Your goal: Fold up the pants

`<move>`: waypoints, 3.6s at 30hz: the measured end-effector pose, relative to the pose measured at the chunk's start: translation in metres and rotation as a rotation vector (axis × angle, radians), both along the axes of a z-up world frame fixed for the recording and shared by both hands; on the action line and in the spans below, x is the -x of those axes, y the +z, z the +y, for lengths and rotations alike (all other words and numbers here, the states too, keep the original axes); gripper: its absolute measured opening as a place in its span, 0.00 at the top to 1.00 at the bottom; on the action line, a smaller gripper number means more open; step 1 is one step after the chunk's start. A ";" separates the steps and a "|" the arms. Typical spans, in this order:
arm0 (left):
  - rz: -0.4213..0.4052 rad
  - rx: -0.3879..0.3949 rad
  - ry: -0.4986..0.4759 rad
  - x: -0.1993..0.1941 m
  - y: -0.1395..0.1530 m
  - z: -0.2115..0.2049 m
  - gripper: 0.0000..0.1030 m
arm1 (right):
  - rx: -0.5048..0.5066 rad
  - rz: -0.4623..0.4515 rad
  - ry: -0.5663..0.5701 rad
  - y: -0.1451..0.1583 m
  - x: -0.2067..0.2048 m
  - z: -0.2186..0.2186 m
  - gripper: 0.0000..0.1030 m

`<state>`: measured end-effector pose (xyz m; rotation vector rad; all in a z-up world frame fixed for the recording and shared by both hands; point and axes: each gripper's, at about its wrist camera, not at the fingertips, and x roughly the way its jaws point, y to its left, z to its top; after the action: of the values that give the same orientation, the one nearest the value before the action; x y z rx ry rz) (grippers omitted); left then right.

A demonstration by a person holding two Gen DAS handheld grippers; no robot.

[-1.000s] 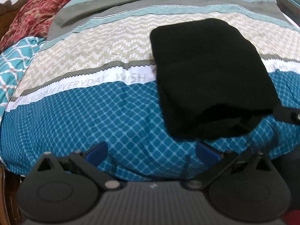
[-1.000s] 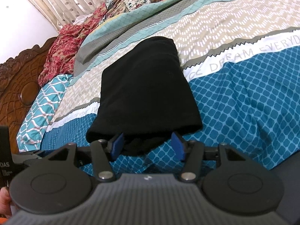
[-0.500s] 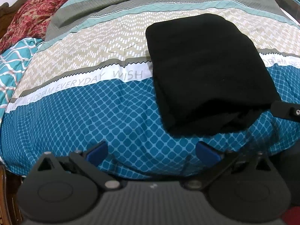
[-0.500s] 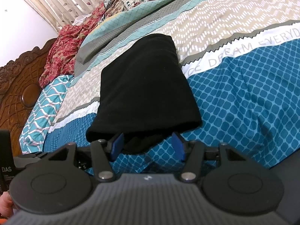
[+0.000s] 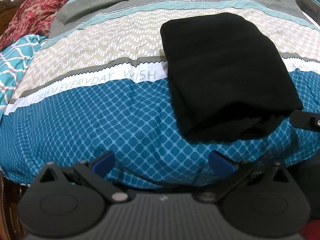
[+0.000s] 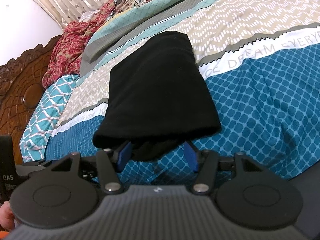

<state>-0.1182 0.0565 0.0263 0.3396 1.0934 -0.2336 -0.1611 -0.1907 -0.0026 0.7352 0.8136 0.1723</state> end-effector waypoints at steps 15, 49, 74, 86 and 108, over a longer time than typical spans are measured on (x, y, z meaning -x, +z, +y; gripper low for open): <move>0.019 0.034 0.031 -0.002 -0.005 0.012 0.00 | 0.034 -0.023 0.043 0.004 -0.004 0.014 0.31; 0.048 0.117 0.037 -0.011 -0.008 0.030 0.00 | 0.126 -0.066 0.038 0.023 -0.008 0.006 0.15; 0.312 0.663 -0.058 -0.123 -0.046 -0.003 0.18 | -0.209 -0.026 -0.020 -0.056 -0.084 -0.058 0.23; 0.061 0.670 -0.267 -0.210 0.069 -0.071 0.58 | -0.105 -0.360 0.031 0.055 -0.152 -0.067 0.57; -0.126 0.265 0.020 -0.214 0.016 -0.081 0.12 | 0.163 -0.145 -0.223 0.001 -0.161 -0.081 0.31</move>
<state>0.0955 -0.0247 0.0422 0.1049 0.9282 -0.3313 -0.0003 -0.2720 -0.0018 0.6459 0.5950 -0.0407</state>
